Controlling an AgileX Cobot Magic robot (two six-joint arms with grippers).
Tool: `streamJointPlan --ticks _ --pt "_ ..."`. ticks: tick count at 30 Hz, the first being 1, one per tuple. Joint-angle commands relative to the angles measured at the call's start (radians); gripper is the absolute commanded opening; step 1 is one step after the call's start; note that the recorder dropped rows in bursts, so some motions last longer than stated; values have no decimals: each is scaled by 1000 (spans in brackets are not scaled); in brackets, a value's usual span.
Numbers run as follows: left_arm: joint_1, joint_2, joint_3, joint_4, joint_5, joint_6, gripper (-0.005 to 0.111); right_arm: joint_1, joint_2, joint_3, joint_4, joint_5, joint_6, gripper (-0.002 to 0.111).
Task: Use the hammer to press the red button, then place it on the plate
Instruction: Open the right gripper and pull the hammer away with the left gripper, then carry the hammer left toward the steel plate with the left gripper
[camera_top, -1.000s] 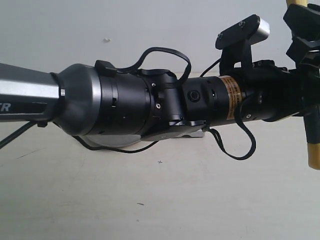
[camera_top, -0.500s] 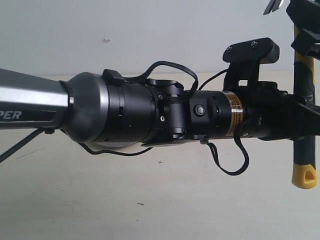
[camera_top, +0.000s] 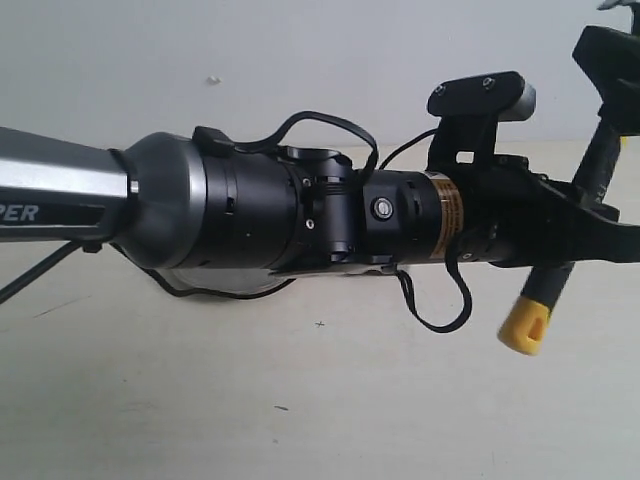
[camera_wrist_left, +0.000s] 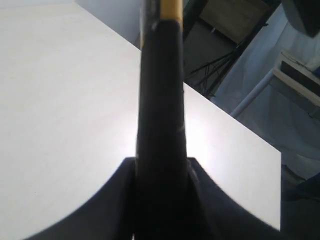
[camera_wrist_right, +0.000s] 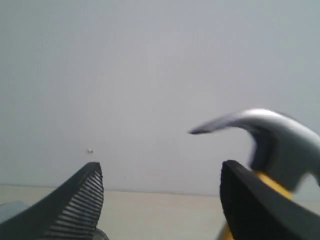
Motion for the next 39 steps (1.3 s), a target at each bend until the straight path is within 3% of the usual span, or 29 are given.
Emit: streamJointPlan --ticks 1,10,17,20,24,25,28,33,39 --pt "5 -24 -7 4 -9 36 0 1 -68 -7 -4 112 36 65" --pt "81 -71 -7 7 91 35 0 1 -248 -5 -4 294 82 63" --pt "98 -210 18 164 577 81 0 1 -293 -5 -4 366 82 63" --pt "95 -289 68 152 650 153 0 1 -293 -3 -4 406 82 62" --pt "95 -406 176 125 650 172 0 1 -300 38 -4 367 82 53" --pt "95 -446 227 121 647 168 0 1 -304 75 -4 344 82 35" --pt "95 -483 305 96 606 168 0 1 -318 132 -4 290 82 2" --pt "95 -496 436 93 494 160 0 1 -461 290 -4 176 82 0" --pt "95 -496 461 73 468 160 0 1 -676 414 -4 70 56 0"
